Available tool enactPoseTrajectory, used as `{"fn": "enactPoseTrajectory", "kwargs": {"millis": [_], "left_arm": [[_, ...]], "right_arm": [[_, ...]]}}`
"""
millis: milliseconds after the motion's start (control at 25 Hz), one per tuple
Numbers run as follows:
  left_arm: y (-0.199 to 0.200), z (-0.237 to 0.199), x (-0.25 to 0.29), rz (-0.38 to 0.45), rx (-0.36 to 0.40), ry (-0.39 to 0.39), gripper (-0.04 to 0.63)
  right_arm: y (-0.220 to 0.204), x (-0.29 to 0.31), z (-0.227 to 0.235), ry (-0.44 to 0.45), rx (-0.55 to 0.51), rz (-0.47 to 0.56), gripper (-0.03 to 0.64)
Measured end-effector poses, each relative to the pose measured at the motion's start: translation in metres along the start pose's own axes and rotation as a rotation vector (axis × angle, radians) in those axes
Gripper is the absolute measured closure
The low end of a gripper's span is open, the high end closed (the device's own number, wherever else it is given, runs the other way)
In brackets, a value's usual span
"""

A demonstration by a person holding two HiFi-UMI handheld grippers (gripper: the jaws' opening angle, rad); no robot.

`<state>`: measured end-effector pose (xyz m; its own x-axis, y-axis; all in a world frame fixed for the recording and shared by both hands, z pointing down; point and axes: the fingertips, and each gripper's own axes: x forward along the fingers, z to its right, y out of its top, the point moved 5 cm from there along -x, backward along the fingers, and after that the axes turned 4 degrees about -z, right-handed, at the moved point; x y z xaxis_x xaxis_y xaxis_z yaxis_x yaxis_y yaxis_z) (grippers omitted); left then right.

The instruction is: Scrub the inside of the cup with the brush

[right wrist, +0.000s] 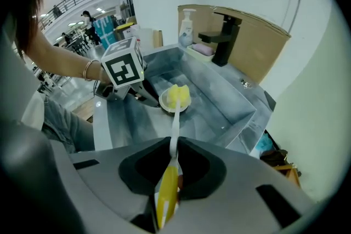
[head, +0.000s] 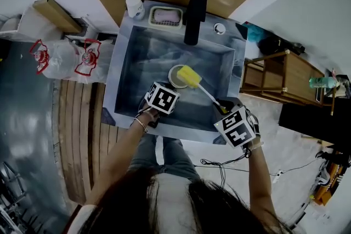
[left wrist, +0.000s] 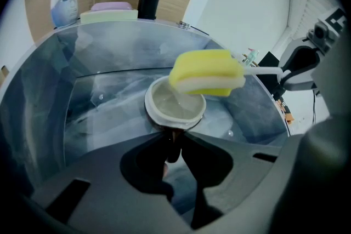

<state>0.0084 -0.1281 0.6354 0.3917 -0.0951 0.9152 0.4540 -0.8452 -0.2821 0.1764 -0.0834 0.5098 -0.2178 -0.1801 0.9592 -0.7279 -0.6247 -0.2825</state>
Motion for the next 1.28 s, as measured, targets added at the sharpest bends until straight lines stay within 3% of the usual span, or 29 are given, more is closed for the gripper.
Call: {"fn": "enactPoseTrajectory", "kwargs": {"millis": [840,1280], "left_arm": [[0.001,0.000,0.000,0.016,-0.035,-0.048,0.518],[0.000,-0.001,0.001,0.019,-0.040,-0.062,0.518]], "right_arm": [[0.059,0.017,-0.011,0.027,-0.094,-0.258,0.558],[0.087,0.027,0.009,0.005,-0.072,-0.294,0.560]]}}
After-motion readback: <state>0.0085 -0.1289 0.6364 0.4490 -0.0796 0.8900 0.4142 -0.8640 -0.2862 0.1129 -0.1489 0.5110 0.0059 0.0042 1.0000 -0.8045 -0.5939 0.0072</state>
